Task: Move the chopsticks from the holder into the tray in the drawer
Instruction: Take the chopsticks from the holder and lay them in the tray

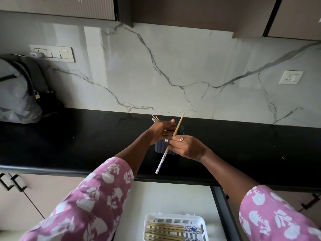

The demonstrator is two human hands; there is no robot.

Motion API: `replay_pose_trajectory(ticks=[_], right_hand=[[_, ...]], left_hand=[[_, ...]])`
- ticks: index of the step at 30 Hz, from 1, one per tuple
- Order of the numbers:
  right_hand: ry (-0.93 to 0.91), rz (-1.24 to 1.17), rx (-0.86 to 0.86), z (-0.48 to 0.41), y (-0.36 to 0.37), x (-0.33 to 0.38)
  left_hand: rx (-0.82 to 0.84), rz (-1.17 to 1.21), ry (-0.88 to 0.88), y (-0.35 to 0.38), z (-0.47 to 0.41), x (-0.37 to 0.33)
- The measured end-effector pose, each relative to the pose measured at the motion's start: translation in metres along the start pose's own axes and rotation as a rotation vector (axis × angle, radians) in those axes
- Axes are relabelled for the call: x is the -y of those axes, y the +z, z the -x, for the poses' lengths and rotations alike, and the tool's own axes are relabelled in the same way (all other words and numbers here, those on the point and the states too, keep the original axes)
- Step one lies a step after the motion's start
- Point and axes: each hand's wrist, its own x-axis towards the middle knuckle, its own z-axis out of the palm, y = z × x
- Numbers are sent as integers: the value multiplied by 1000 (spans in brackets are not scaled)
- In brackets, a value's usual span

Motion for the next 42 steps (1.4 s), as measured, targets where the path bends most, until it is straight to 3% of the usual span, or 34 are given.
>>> replay_pose_trajectory(ticks=[6,11,13,16,20,29,35,39,42], right_hand=[[-43,-18,86,6,-6,9],[84,-28,84,18,-11,19],[238,-61,57,22,-10,26],[641,-173,10,24,-5,39],[1096,-461,-22,20,4,51],[1534,-741,-10,23,32,70],[1603,-910,196,46,57,103],[1519,-988,464,67,73,134],[1365,-1020,690,81,84,162]], left_hand=[[24,-27,44,14,6,-4],[-14,4,84,18,13,1],[-65,17,100,18,13,3],[-121,11,116,21,13,7],[-158,-15,118,27,10,18],[-157,108,67,27,9,60],[-303,135,-11,-6,9,101],[-494,-239,-160,-40,13,132],[-489,-527,-252,-57,17,154]])
